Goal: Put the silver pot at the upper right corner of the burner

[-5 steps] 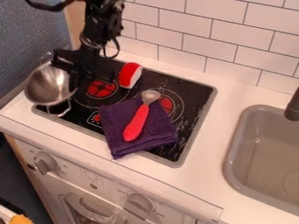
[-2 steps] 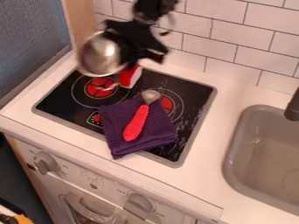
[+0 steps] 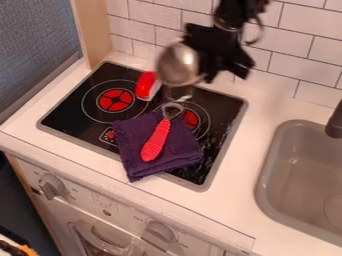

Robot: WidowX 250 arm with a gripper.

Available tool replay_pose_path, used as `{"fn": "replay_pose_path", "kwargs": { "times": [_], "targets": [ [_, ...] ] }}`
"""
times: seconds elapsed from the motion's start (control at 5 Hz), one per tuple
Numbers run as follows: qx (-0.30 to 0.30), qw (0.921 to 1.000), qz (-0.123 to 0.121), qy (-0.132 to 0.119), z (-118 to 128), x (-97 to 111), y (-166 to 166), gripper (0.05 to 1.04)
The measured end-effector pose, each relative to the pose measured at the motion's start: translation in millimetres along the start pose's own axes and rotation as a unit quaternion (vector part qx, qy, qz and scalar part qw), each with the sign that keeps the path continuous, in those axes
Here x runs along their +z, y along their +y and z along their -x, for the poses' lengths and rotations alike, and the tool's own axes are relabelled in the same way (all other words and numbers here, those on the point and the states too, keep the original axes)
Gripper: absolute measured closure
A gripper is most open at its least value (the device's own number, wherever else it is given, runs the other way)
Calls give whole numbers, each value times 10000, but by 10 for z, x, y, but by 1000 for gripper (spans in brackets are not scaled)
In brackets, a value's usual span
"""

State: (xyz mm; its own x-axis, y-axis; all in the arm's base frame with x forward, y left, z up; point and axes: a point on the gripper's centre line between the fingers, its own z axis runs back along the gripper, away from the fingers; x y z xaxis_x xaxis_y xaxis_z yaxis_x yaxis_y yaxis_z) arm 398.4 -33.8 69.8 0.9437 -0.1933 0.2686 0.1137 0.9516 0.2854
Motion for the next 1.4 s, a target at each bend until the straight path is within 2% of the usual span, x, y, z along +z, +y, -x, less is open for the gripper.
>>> {"fn": "replay_pose_path", "kwargs": {
  "times": [0.4, 0.6, 0.8, 1.0, 1.2, 1.4],
  "targets": [
    [-816, 9953, 478, 224, -40, -268, -610, 1010],
    [-857, 9947, 464, 320, -56, -274, -647, 973],
    [-1184, 9912, 500, 309, -74, -261, -710, 797],
    [-1142, 9919, 424, 361, -2, -293, -751, 513],
    [-939, 9943, 401, 306, 13, -187, -706, 216],
    [-867, 9954, 318, 250, 5, -103, -631, 67]
  ]
}}
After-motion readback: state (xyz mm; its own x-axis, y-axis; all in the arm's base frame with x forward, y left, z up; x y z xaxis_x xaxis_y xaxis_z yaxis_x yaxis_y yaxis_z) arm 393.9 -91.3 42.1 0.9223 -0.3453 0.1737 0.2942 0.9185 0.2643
